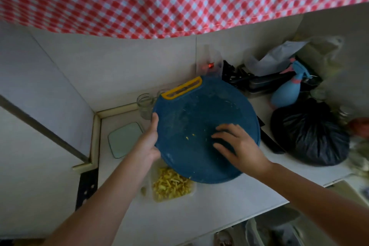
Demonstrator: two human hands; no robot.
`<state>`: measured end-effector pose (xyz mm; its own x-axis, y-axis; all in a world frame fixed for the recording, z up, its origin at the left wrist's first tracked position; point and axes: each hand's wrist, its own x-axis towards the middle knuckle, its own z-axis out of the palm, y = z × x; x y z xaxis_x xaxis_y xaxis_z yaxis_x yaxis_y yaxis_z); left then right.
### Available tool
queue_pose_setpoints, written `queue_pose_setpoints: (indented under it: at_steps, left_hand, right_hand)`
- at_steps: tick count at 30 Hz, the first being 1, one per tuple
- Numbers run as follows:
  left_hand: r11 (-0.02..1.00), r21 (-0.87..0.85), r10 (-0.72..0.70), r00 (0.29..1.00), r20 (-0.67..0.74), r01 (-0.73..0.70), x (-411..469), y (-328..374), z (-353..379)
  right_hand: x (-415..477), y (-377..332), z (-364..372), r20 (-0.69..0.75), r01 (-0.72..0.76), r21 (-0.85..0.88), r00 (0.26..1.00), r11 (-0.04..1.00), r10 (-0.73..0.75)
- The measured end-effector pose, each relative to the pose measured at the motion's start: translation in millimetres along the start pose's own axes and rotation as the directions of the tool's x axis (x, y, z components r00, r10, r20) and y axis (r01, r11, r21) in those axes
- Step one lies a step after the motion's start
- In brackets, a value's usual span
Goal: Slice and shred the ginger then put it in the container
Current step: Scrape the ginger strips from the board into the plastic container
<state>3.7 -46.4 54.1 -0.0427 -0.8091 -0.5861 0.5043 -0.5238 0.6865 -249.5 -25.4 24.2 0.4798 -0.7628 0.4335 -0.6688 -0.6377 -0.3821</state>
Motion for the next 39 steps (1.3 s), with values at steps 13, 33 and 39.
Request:
queue_pose_setpoints:
  at_steps: [13,33,39]
  left_hand:
    - [0.949,0.058,-0.294,0.937,-0.187,0.309,68.6,-69.2,47.0]
    - [0.120,0.992,0.390,0.917,-0.082,0.038,83.7,-19.2,-14.2]
    - [-0.253,0.895,0.336,0.901,-0.275,0.368,57.5,-5.6,-140.3]
  right_hand:
    - [-38.8,63.6,13.9,0.490,-0.394,-0.198,0.753,0.897,0.439]
    - [-18.9,65.7,31.5,0.474,-0.443,-0.274,0.710,0.854,0.521]
    - [1.7,32.8,38.2,0.383,-0.401,-0.106,0.828,0.910,0.409]
